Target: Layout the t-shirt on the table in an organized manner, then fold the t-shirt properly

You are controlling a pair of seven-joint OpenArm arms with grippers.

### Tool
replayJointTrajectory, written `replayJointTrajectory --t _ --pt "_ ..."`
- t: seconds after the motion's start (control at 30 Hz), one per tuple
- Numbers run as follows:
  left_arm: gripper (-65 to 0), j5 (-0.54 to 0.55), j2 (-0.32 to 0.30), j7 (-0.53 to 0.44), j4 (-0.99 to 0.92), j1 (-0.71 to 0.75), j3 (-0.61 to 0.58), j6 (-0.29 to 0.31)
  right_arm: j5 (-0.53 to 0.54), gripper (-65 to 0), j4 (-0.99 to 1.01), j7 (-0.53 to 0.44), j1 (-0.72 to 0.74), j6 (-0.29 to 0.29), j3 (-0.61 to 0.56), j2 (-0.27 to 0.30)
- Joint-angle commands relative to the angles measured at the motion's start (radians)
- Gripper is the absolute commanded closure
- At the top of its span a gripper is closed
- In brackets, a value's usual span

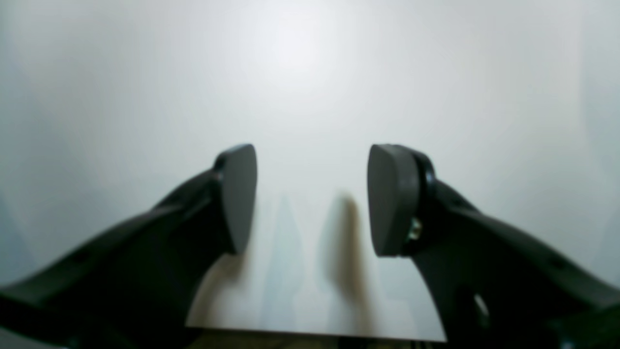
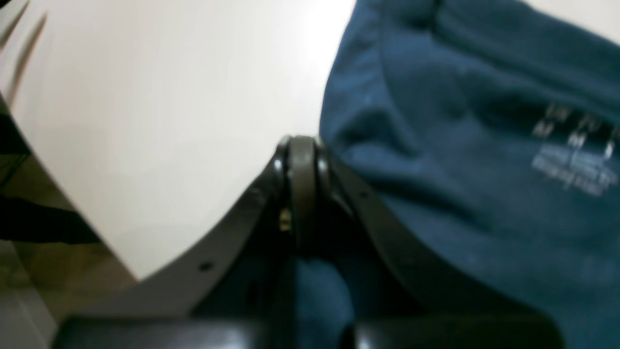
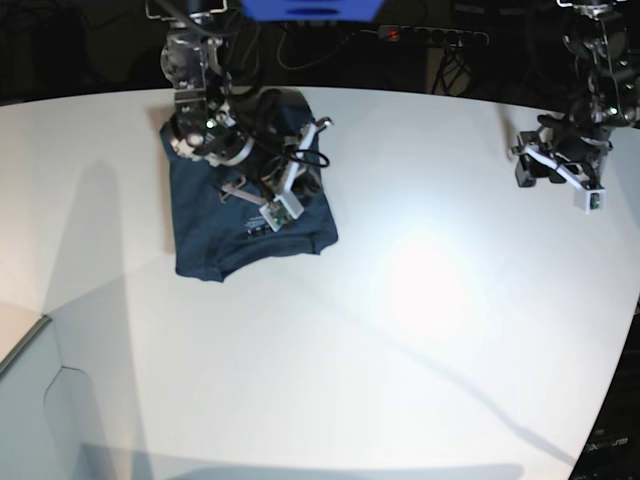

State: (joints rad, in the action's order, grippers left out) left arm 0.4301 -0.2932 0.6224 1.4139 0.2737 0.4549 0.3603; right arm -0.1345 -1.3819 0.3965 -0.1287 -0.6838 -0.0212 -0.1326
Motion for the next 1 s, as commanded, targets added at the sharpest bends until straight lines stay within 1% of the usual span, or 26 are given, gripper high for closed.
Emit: replayJointTrajectory --t 0.0,0.13,0.2,0.27,0.33,0.4,0.5,0.53,0.63,0.7,0.73,0.8,0.87,0.9,0.97 --pt "-35.6 0.011 -0.007 -0.017 0.018 0.003 0.006 0.003 0.017 0.0 -0.027 -0.026 0.013 -0.014 -0.001 -0.005" --pt "-35.2 0.011 -0.008 -0.017 0.080 0.054 0.008 0.003 0.017 0.0 -0.222 -0.018 -0.052 -0.014 0.010 0.001" --pt "-35.1 0.011 -0.007 -0.017 0.138 0.095 0.008 0.003 0.017 0.0 -0.347 -0.018 -0.108 -0.014 0.039 0.020" --pt "-32.6 0.011 -0.007 -0.017 0.201 0.147 0.008 0.003 0.017 0.0 -0.445 -0.017 -0.171 -0.014 0.091 0.023" --pt "-26.7 0.011 -0.007 -0.017 0.252 0.200 0.009 0.003 0.017 0.0 -0.512 -0.017 -0.230 -0.014 0.169 0.023" --pt "-18.7 0.011 -0.002 -0.017 0.279 0.255 0.031 0.003 0.020 0.0 -0.538 -0.017 -0.277 -0.014 0.263 0.021" --pt "-3.5 0.005 0.042 -0.017 0.282 0.309 0.064 0.003 0.020 0.0 -0.537 -0.017 -0.334 -0.014 0.398 0.021" --pt "0.0 0.003 0.056 -0.017 0.281 0.322 0.083 0.003 0.020 0.0 -0.537 -0.017 -0.351 -0.014 0.435 0.021" --pt "-0.9 0.003 0.117 -0.016 0.244 0.375 0.121 0.003 0.022 0.0 -0.537 -0.017 -0.426 -0.014 0.521 0.017" --pt "0.0 -0.003 0.147 -0.016 0.213 0.396 0.123 0.003 0.022 0.0 -0.534 -0.017 -0.483 -0.014 0.551 0.000" --pt "0.0 -0.024 0.156 -0.022 0.193 0.404 0.118 0.003 0.022 0.0 -0.528 -0.017 -0.513 -0.014 0.559 -0.006" --pt "0.0 -0.095 0.188 -0.026 0.138 0.401 0.094 0.003 0.043 0.0 -0.475 -0.024 -0.562 -0.014 0.562 -0.006" --pt "0.0 -0.195 0.205 -0.031 0.043 0.370 0.061 0.003 0.082 0.0 -0.371 -0.028 -0.582 -0.014 0.560 0.004" --pt "0.0 -0.238 0.211 -0.052 -0.012 0.347 0.052 0.003 0.088 0.0 -0.317 -0.028 -0.581 -0.014 0.560 0.017" --pt "0.0 -0.302 0.226 -0.151 -0.167 0.302 0.043 0.003 0.088 0.0 -0.173 -0.032 -0.558 -0.014 0.539 0.043"
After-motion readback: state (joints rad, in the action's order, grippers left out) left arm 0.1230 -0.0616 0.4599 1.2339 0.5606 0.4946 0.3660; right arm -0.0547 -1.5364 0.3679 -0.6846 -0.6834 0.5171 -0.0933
